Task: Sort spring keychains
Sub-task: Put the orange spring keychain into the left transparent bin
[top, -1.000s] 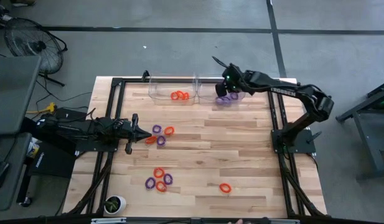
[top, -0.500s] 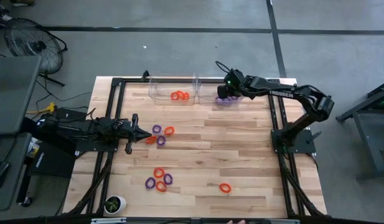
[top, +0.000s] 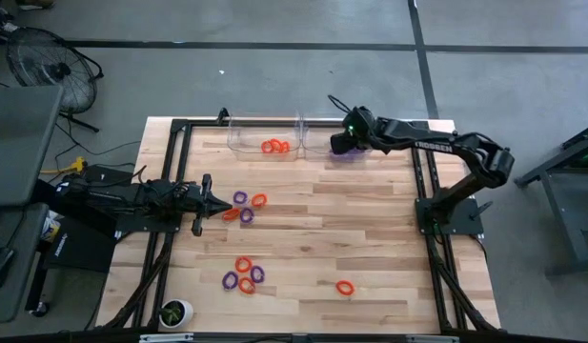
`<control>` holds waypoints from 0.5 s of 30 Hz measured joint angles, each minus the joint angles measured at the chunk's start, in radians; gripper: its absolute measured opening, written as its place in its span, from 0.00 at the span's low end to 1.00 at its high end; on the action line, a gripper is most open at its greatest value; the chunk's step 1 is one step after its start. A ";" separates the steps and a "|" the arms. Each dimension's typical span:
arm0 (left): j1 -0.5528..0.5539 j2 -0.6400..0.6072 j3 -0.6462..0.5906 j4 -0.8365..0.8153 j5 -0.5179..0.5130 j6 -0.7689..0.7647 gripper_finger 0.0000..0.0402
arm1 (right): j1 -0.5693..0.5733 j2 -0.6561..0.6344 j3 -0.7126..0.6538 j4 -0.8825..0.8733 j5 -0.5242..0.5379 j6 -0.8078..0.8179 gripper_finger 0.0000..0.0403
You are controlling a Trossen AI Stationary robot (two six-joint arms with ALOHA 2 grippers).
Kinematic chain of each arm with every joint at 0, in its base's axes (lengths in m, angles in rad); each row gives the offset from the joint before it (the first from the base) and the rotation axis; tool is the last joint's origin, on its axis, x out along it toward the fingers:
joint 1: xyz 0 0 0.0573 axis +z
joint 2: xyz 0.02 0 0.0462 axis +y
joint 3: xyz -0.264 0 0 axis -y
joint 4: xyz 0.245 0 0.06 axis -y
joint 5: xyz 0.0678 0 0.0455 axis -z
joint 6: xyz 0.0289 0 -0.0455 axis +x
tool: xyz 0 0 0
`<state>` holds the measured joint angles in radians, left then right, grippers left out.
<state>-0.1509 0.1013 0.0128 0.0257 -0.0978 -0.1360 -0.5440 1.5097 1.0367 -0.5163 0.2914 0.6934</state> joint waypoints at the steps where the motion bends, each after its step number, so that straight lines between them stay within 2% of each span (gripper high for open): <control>1: 0.000 0.000 0.000 0.000 0.000 0.000 0.00 | 0.010 -0.007 0.000 0.007 -0.017 -0.019 0.37; 9: 0.000 0.000 0.000 0.000 0.000 0.000 0.00 | 0.141 -0.078 0.000 0.022 -0.152 -0.170 0.38; 15: 0.000 0.000 0.000 0.000 0.000 0.000 0.00 | 0.286 -0.104 0.000 -0.019 -0.242 -0.204 0.38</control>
<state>-0.1509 0.1014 0.0128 0.0257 -0.0982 -0.1360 -0.2577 1.4058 1.0367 -0.5348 0.0495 0.4897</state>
